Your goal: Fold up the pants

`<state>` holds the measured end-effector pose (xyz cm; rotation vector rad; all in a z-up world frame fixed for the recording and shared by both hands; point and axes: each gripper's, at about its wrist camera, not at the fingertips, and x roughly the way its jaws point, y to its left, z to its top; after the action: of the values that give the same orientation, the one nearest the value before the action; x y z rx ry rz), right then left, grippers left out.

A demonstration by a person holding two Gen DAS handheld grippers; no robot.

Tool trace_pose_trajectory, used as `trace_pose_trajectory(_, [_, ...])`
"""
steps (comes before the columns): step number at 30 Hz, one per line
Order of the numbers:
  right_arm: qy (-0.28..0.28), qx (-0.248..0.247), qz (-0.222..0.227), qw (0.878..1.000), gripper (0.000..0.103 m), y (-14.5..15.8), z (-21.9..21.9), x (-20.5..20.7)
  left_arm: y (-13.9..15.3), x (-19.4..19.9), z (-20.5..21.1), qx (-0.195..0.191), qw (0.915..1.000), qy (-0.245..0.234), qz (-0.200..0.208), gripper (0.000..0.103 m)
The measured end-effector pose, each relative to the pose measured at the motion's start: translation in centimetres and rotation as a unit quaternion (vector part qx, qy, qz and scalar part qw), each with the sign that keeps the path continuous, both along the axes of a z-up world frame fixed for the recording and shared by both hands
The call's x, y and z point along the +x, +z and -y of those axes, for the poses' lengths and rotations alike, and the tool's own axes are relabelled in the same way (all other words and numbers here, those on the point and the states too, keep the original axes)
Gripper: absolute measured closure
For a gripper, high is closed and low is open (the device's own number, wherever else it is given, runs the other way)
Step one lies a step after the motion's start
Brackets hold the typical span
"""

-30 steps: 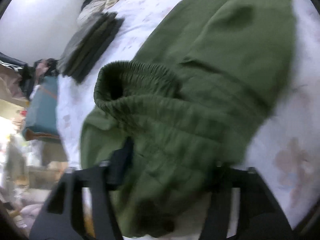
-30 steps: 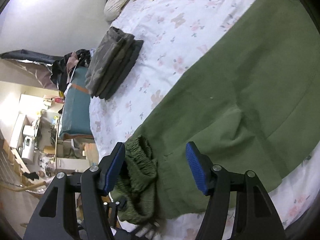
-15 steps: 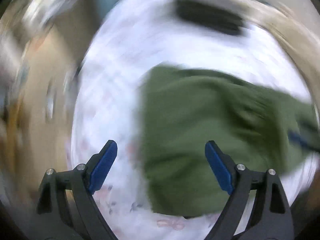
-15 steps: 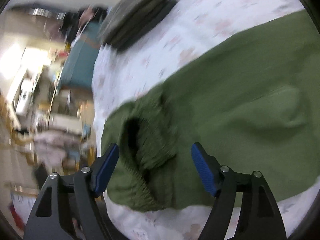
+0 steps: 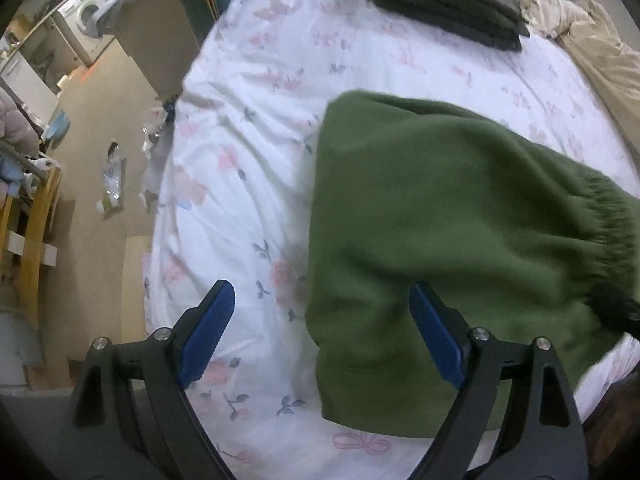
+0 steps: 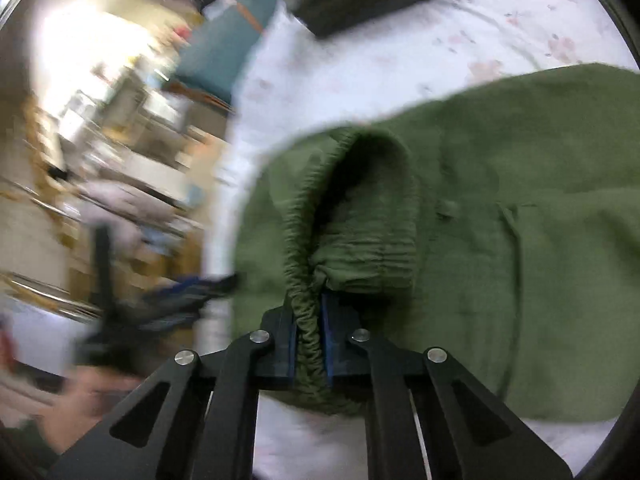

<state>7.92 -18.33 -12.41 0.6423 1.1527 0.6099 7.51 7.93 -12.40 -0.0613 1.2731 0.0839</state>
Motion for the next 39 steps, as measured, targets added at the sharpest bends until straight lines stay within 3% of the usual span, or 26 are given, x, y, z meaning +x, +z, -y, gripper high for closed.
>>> trace_pose_trajectory(2, [-0.008,0.0,-0.004,1.0,0.093,0.3,0.7,-0.6,0.3,-0.1,0.1,-0.007,1.0,0.0,0.003,0.016])
trace_pose_trajectory(5, [-0.03,-0.033,-0.069,0.997,0.085,-3.1,1.0,-0.7,0.2,-0.2,0.6,-0.01,0.9999,-0.008,-0.002,0.016])
trace_pose_trajectory(6, [-0.032,-0.046,-0.087,0.995,0.079,-4.2,0.8,-0.5,0.2,-0.1,0.7,-0.009,0.9999,-0.01,-0.002,0.016])
trace_pose_trajectory(8, [-0.031,-0.05,-0.101,0.993,0.075,-5.1,0.6,-0.3,0.4,-0.1,0.9,-0.011,0.9999,-0.013,-0.001,0.016])
trace_pose_trajectory(9, [-0.03,-0.05,-0.1,0.993,0.065,-4.9,0.6,-0.2,0.5,-0.1,0.9,-0.012,0.9998,-0.014,0.0,0.016])
trace_pose_trajectory(10, [-0.031,-0.05,-0.097,0.993,0.062,-4.6,0.7,-0.2,0.5,0.0,1.0,-0.01,0.9998,-0.015,0.002,0.016])
trace_pose_trajectory(11, [-0.033,-0.055,-0.094,0.994,0.045,-4.2,0.7,-0.2,0.5,0.0,1.0,-0.009,0.9999,-0.013,0.002,0.016])
trace_pose_trajectory(12, [-0.042,-0.066,-0.089,0.993,0.036,-3.4,1.3,-0.2,0.6,0.0,0.9,-0.01,0.9999,-0.01,0.004,0.016])
trace_pose_trajectory(19, [-0.11,-0.092,-0.055,0.988,0.036,-1.0,5.2,0.0,2.2,-0.2,1.1,0.006,0.9987,-0.011,0.049,0.016])
trace_pose_trajectory(25, [-0.139,-0.055,-0.037,0.988,0.036,1.0,7.2,1.0,4.1,-0.3,0.8,0.009,0.9955,-0.009,0.094,0.016])
trace_pose_trajectory(29, [-0.102,-0.084,-0.006,0.991,0.032,3.0,7.1,2.8,4.9,0.1,-1.0,0.029,0.9924,0.039,0.113,0.016])
trace_pose_trajectory(32, [-0.037,-0.132,0.026,0.99,0.025,3.9,5.4,5.0,4.8,0.4,-3.2,0.012,0.9894,0.097,0.108,0.016])
trace_pose_trajectory(35, [0.032,-0.17,0.056,0.983,0.025,3.3,2.7,6.2,4.3,0.6,-4.9,0.007,0.9859,0.135,0.099,0.016])
trace_pose_trajectory(39, [0.104,-0.193,0.062,0.974,0.027,1.1,-0.8,7.7,3.6,0.8,-5.6,-0.002,0.9848,0.15,0.087,0.016])
